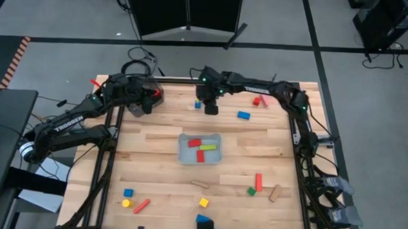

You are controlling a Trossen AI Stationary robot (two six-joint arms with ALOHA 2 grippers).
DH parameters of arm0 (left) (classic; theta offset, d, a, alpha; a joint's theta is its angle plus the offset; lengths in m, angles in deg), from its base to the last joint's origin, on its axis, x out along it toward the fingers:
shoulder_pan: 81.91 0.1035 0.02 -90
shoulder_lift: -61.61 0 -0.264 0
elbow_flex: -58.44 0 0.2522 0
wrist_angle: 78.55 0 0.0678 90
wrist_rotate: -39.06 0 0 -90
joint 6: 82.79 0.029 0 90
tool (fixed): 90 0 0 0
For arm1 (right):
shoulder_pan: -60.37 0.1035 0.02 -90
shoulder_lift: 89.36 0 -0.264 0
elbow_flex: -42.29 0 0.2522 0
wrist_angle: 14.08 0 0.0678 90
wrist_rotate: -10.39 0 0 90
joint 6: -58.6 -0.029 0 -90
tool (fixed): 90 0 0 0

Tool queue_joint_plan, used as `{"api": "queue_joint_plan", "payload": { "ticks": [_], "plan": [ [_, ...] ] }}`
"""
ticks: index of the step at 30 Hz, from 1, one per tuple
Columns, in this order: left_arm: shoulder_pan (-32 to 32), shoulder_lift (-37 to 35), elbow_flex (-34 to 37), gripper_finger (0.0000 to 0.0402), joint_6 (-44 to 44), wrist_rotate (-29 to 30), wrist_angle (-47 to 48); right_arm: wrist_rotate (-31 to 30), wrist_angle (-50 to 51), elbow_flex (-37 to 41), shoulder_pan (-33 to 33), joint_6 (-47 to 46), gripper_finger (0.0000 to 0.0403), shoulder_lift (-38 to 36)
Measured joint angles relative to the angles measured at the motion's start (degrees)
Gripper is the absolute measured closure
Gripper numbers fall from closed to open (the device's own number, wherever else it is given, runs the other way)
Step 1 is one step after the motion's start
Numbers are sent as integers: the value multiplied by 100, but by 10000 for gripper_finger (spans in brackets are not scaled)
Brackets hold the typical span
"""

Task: Sort blocks by size
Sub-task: Put the yellow arch block into the gray bin

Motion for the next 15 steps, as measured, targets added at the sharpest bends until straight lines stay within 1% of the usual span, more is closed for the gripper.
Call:
{"api": "queue_joint_plan", "payload": {
  "ticks": [3,5,8,10,12,15],
  "plan": [
    [0,2,-2,157,-2,0,0,320,110,-4,248,-112,264,-440],
    [1,4,-2,157,-6,0,0,532,189,18,535,-259,264,-660],
    [0,4,-2,156,-9,0,-11,599,445,139,1119,-375,264,-808],
    [0,4,-2,156,-11,2,-15,598,442,314,1517,-499,264,-820],
    [0,5,-2,157,-18,0,-7,449,416,500,1877,-666,264,-820],
    [-15,8,-2,156,-46,-15,40,-84,288,836,2240,-974,263,-820]
  ]
}}
